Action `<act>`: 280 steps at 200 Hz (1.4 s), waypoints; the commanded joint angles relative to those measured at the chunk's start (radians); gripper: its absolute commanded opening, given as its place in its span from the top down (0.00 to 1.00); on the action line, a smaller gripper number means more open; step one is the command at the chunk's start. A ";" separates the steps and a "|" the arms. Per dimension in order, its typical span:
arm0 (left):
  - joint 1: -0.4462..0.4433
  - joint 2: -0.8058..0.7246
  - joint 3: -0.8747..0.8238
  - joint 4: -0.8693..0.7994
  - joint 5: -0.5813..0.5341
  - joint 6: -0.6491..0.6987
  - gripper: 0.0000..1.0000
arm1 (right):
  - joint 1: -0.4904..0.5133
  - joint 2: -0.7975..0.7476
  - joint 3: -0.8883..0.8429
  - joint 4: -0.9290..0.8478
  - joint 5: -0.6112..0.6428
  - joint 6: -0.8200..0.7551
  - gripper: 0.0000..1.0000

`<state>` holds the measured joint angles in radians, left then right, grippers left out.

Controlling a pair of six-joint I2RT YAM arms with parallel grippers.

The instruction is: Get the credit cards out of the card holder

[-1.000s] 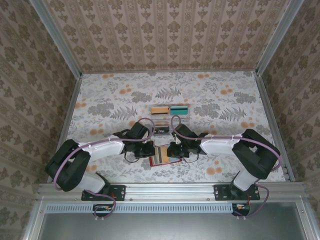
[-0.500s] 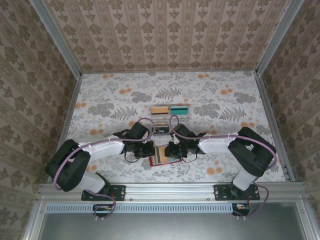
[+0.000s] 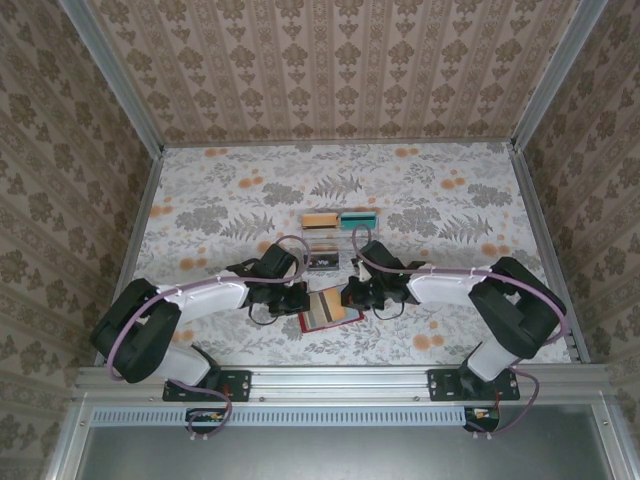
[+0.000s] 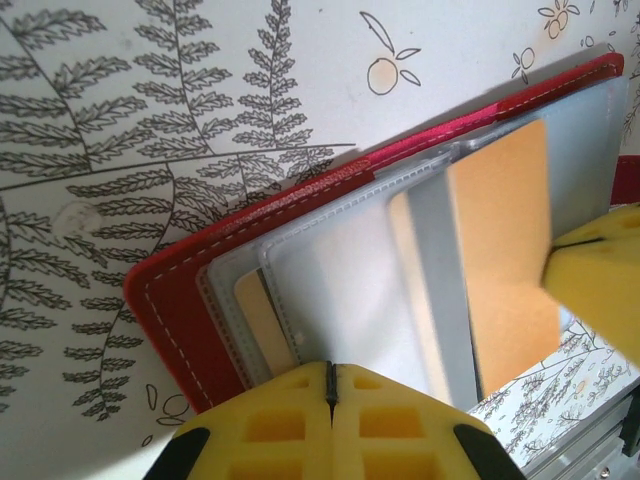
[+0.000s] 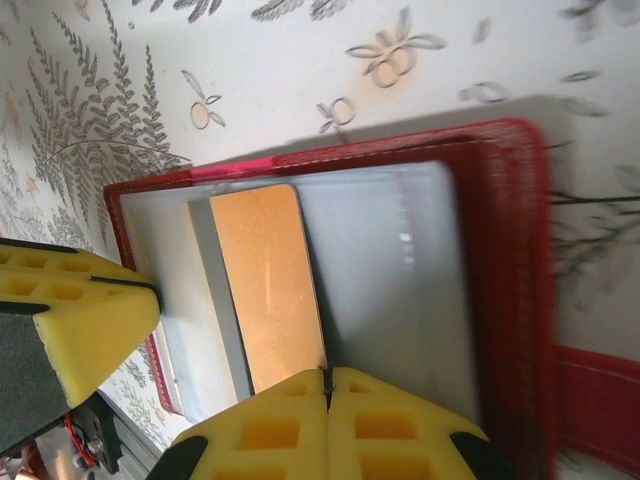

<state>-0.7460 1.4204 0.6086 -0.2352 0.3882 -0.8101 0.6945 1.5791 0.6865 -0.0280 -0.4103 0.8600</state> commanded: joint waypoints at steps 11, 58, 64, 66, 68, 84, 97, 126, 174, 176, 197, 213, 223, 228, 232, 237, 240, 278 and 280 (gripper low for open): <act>0.001 0.018 0.000 -0.061 -0.012 0.040 1.00 | -0.036 -0.085 -0.009 -0.140 0.026 -0.090 1.00; 0.012 0.008 0.055 -0.093 -0.008 0.064 1.00 | -0.044 -0.182 0.063 -0.292 0.045 -0.191 1.00; 0.013 0.002 0.066 -0.102 -0.008 0.066 1.00 | -0.044 -0.181 0.076 -0.310 0.046 -0.203 1.00; 0.015 0.001 0.069 -0.104 -0.008 0.067 1.00 | -0.044 -0.182 0.079 -0.317 0.047 -0.207 1.00; 0.015 -0.001 0.072 -0.107 -0.008 0.069 1.00 | -0.044 -0.205 0.084 -0.323 0.047 -0.212 1.00; 0.026 -0.023 0.097 -0.125 -0.005 0.076 0.93 | -0.044 -0.233 0.117 -0.362 0.049 -0.244 1.00; 0.038 -0.048 0.115 -0.137 -0.002 0.077 0.87 | -0.044 -0.244 0.150 -0.396 0.051 -0.275 1.00; 0.085 -0.120 0.148 -0.160 0.006 0.076 0.69 | -0.037 -0.262 0.246 -0.483 0.099 -0.382 1.00; 0.215 -0.288 0.138 -0.206 0.003 0.073 0.14 | 0.010 -0.247 0.404 -0.559 0.252 -0.674 1.00; 0.221 -0.296 0.137 -0.208 0.002 0.073 0.13 | 0.012 -0.245 0.410 -0.558 0.260 -0.688 1.00; 0.281 -0.368 0.125 -0.238 0.001 0.082 0.00 | 0.029 -0.204 0.472 -0.557 0.307 -0.857 1.00; 0.340 -0.416 0.117 -0.258 0.010 0.091 0.00 | 0.039 -0.159 0.509 -0.546 0.340 -0.991 1.00; 0.366 -0.442 0.111 -0.271 0.014 0.094 0.00 | 0.043 -0.137 0.520 -0.525 0.358 -1.091 1.00; 0.377 -0.454 0.108 -0.275 0.015 0.092 0.00 | 0.049 -0.128 0.524 -0.515 0.371 -1.138 1.00; 0.385 -0.462 0.103 -0.277 0.017 0.093 0.00 | 0.050 -0.119 0.531 -0.515 0.379 -1.173 1.00; 0.396 -0.473 0.100 -0.278 0.019 0.093 0.00 | 0.053 -0.106 0.540 -0.488 0.388 -1.218 1.00; 0.401 -0.479 0.098 -0.282 0.020 0.092 0.00 | 0.055 -0.098 0.546 -0.481 0.393 -1.244 1.00; 0.445 -0.530 0.070 -0.297 0.030 0.088 0.00 | 0.060 0.029 0.668 -0.456 0.475 -1.504 1.00; 0.446 -0.531 0.069 -0.298 0.031 0.088 0.00 | 0.059 0.036 0.675 -0.458 0.477 -1.515 1.00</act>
<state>-0.3222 0.9157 0.6998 -0.4911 0.3958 -0.7364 0.7486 1.5471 1.2655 -0.5186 -0.0158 -0.3923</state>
